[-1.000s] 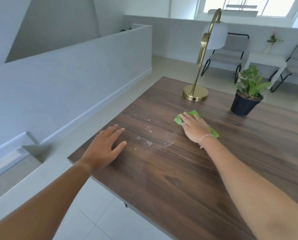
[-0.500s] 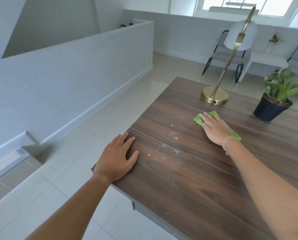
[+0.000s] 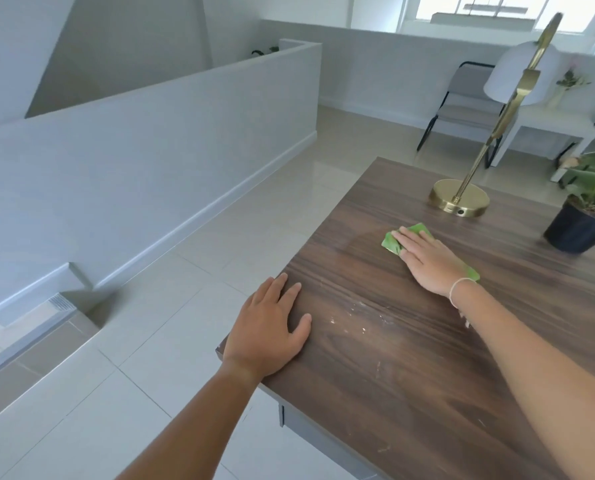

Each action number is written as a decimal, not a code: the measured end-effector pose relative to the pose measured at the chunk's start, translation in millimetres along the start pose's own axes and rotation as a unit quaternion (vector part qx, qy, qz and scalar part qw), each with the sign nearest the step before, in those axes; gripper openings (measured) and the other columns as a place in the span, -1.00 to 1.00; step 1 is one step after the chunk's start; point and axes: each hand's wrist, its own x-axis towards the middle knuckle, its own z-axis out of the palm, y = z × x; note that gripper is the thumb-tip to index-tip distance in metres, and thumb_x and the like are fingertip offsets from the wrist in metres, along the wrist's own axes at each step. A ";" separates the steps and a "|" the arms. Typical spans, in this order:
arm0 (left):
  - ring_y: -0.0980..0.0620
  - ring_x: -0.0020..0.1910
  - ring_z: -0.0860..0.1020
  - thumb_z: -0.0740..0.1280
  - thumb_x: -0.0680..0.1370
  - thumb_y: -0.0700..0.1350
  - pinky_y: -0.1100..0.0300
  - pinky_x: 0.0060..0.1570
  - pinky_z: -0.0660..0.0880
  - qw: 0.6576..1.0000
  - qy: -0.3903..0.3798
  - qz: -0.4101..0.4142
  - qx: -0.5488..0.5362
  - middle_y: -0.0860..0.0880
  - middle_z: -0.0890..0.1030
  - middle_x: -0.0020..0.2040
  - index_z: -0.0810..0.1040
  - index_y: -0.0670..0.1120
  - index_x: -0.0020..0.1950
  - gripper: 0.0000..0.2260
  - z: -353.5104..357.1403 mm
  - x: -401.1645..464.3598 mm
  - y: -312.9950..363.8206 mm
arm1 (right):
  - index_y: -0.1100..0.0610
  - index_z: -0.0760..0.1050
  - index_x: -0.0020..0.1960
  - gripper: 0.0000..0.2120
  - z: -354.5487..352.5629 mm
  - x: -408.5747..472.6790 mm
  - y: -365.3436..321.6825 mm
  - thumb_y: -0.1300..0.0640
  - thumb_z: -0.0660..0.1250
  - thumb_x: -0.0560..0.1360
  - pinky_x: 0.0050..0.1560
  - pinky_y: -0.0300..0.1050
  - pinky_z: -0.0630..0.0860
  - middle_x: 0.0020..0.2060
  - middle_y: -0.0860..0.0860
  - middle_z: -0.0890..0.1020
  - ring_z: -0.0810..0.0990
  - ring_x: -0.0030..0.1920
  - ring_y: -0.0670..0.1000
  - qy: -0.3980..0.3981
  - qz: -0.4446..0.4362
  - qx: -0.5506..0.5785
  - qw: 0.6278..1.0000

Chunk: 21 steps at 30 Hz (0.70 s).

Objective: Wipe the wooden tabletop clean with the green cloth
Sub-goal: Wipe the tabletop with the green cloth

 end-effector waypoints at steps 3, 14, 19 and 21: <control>0.05 0.52 0.04 -0.01 0.50 0.25 0.14 0.46 -0.01 1.000 0.005 -0.002 -0.005 0.07 0.11 0.55 0.14 0.12 0.48 -0.43 1.0 -0.3 -0.8 | -0.11 -0.02 0.52 -0.54 4.8 51.8 -41.4 0.05 -0.14 0.62 0.52 -0.02 -0.08 0.54 -0.14 0.00 -0.04 0.54 0.05 0.003 0.020 0.000 1.000; 0.07 0.52 0.02 0.00 0.51 0.24 0.22 0.41 -0.09 1.000 0.011 -0.001 0.002 0.08 0.09 0.55 0.14 0.12 0.49 -0.45 2.6 1.2 -2.3 | -0.13 0.01 0.50 -0.56 6.9 24.1 -26.9 0.00 -0.12 0.63 0.52 -0.03 -0.10 0.52 -0.19 0.02 -0.05 0.54 -0.03 -0.013 -0.112 -0.007 0.994; 0.09 0.52 0.02 -0.04 0.49 0.27 0.23 0.39 -0.10 1.000 0.014 -0.006 0.002 0.11 0.08 0.55 0.13 0.15 0.48 -0.43 4.4 0.6 -3.4 | -0.10 -0.02 0.52 -0.54 8.6 87.8 -74.2 0.05 -0.16 0.62 0.53 0.00 -0.08 0.54 -0.13 0.01 -0.04 0.54 0.05 -0.002 -0.025 -0.011 1.000; 0.09 0.52 0.02 -0.04 0.48 0.27 0.23 0.38 -0.11 1.000 0.013 -0.005 0.005 0.11 0.09 0.55 0.13 0.14 0.48 -0.43 4.0 1.8 -3.6 | -0.10 0.01 0.51 -0.55 15.6 85.7 -98.5 0.04 -0.15 0.62 0.52 0.00 -0.10 0.54 -0.13 0.04 -0.04 0.54 0.06 -0.009 -0.072 0.000 0.997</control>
